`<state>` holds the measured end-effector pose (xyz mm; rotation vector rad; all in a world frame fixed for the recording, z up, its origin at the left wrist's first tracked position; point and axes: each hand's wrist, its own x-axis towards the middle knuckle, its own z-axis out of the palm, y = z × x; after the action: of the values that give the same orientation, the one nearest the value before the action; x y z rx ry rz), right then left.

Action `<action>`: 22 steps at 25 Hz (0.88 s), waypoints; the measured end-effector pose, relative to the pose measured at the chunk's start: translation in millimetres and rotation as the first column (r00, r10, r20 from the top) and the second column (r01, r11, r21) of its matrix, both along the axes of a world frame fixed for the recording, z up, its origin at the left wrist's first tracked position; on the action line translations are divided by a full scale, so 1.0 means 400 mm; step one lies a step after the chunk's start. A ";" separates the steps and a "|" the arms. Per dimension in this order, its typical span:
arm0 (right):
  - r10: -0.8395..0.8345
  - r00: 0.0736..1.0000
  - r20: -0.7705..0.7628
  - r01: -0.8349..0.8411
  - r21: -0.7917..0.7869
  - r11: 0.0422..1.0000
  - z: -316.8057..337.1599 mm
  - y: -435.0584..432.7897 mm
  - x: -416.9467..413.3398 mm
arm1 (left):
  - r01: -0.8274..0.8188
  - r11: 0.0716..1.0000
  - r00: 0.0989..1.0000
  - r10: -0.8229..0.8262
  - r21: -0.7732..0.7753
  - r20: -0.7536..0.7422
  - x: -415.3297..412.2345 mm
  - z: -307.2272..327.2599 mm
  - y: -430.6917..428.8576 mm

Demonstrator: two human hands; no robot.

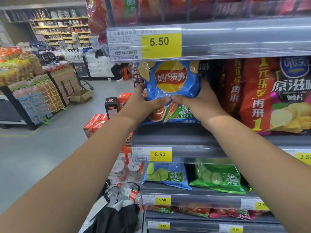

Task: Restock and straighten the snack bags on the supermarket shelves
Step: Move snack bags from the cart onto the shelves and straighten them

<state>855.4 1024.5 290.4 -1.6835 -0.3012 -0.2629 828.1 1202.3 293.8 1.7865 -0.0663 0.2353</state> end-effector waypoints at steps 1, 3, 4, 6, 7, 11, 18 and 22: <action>0.002 1.000 0.007 -0.002 -0.001 1.000 -0.004 0.001 0.002 | -0.015 1.000 1.000 0.015 0.020 0.002 -0.001 -0.007 0.003; 0.014 1.000 0.002 -0.014 -0.032 0.999 -0.006 0.004 0.006 | -0.041 0.999 0.998 0.040 0.010 0.044 -0.004 -0.014 0.005; 0.027 1.000 -0.008 -0.027 -0.050 0.998 -0.006 0.003 0.008 | -0.045 0.999 0.997 0.045 -0.006 0.063 -0.003 -0.019 0.005; 0.077 0.996 -0.044 -0.079 -0.052 0.995 -0.007 -0.011 0.012 | -0.054 0.998 0.995 0.057 -0.043 0.080 0.003 -0.027 0.005; 0.102 0.993 -0.064 -0.105 -0.051 0.993 -0.007 -0.019 0.011 | -0.052 0.997 0.995 0.057 -0.063 0.083 0.005 -0.029 0.005; 0.060 0.997 -0.058 -0.067 -0.137 0.988 -0.014 -0.031 0.008 | -0.038 0.998 0.995 0.043 -0.058 0.089 0.011 -0.032 -0.001; -0.096 0.995 0.001 0.084 -0.487 0.869 0.017 -0.042 -0.052 | -0.183 0.962 0.979 0.158 0.205 0.132 -0.023 -0.018 -0.009; -0.221 0.968 0.121 0.227 -0.801 0.555 0.037 -0.062 -0.107 | -0.353 0.786 0.928 0.223 0.508 0.300 -0.096 -0.010 -0.009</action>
<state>812.7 999.7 305.1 -2.6666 -0.2141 -0.3498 789.9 1198.9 290.0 2.3473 -0.0186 0.7041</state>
